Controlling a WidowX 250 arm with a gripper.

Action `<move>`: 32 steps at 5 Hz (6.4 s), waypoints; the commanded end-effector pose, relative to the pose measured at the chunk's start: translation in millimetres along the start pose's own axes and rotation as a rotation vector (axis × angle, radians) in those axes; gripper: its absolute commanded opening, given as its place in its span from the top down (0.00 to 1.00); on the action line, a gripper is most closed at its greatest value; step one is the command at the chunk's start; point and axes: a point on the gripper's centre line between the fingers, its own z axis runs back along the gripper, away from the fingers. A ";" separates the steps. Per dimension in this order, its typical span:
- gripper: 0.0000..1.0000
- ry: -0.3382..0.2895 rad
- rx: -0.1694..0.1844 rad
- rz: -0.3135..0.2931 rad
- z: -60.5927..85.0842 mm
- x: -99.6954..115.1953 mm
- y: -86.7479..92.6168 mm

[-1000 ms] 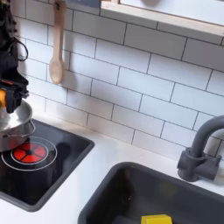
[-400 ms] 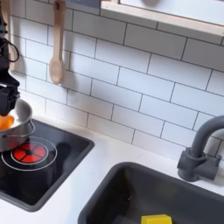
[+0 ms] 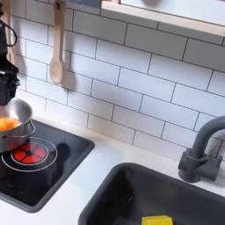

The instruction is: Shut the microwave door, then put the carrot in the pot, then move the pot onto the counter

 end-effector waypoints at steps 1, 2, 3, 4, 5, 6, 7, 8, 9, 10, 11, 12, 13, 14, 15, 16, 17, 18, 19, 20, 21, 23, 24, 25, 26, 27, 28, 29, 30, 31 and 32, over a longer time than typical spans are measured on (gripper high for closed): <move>0.00 0.003 -0.053 -0.039 23.1 -18.2 -35.1; 0.00 0.017 -0.069 -0.052 25.5 -27.4 -50.1; 0.00 0.051 -0.061 -0.032 18.4 -29.2 -54.9; 0.00 0.067 -0.067 -0.033 10.5 -24.4 -52.1; 0.00 0.098 -0.050 -0.020 -6.7 -18.3 -49.9; 0.00 0.106 -0.039 -0.016 -17.6 -12.7 -41.6; 0.00 0.124 -0.040 -0.036 -33.3 -5.5 -42.3; 0.00 0.139 -0.058 -0.049 -44.6 -1.5 -44.3; 0.00 0.172 -0.064 -0.055 -57.5 0.0 -44.4; 0.00 0.193 -0.074 -0.059 -67.8 0.7 -44.9; 1.00 0.185 -0.061 -0.069 -69.4 2.9 -44.2; 1.00 0.171 -0.058 -0.073 -68.5 4.3 -46.4; 1.00 0.158 -0.060 -0.082 -66.8 2.0 -52.7; 1.00 0.158 -0.071 -0.088 -67.5 -1.1 -64.4; 1.00 0.169 -0.074 -0.104 -63.8 -6.8 -73.4; 1.00 0.168 -0.085 -0.107 -60.4 -9.1 -86.7; 1.00 0.181 -0.096 -0.110 -57.3 -13.8 -103.3; 1.00 0.188 -0.107 -0.116 -55.4 -16.4 -117.9; 1.00 0.191 -0.115 -0.133 -53.9 -20.7 -130.0; 1.00 0.191 -0.126 -0.144 -49.7 -25.7 -145.9; 1.00 0.191 -0.129 -0.157 -47.2 -30.0 -158.8; 1.00 0.199 -0.143 -0.177 -44.1 -38.0 -182.2; 1.00 0.204 -0.142 -0.182 -45.4 -39.0 -186.9; 0.00 0.190 -0.126 -0.160 -41.6 -38.3 -182.7; 0.00 0.167 -0.132 -0.160 -32.3 -37.6 -183.4; 0.00 0.142 -0.130 -0.167 -21.6 -39.5 -181.3; 0.00 0.119 -0.126 -0.168 -10.3 -43.2 -177.6; 0.00 0.100 -0.122 -0.177 2.3 -46.4 -174.3; 0.00 0.102 -0.137 -0.174 13.4 -50.6 -172.8; 0.00 0.113 -0.123 -0.171 9.1 -51.4 -169.2; 0.00 0.113 -0.122 -0.166 9.2 -51.6 -167.7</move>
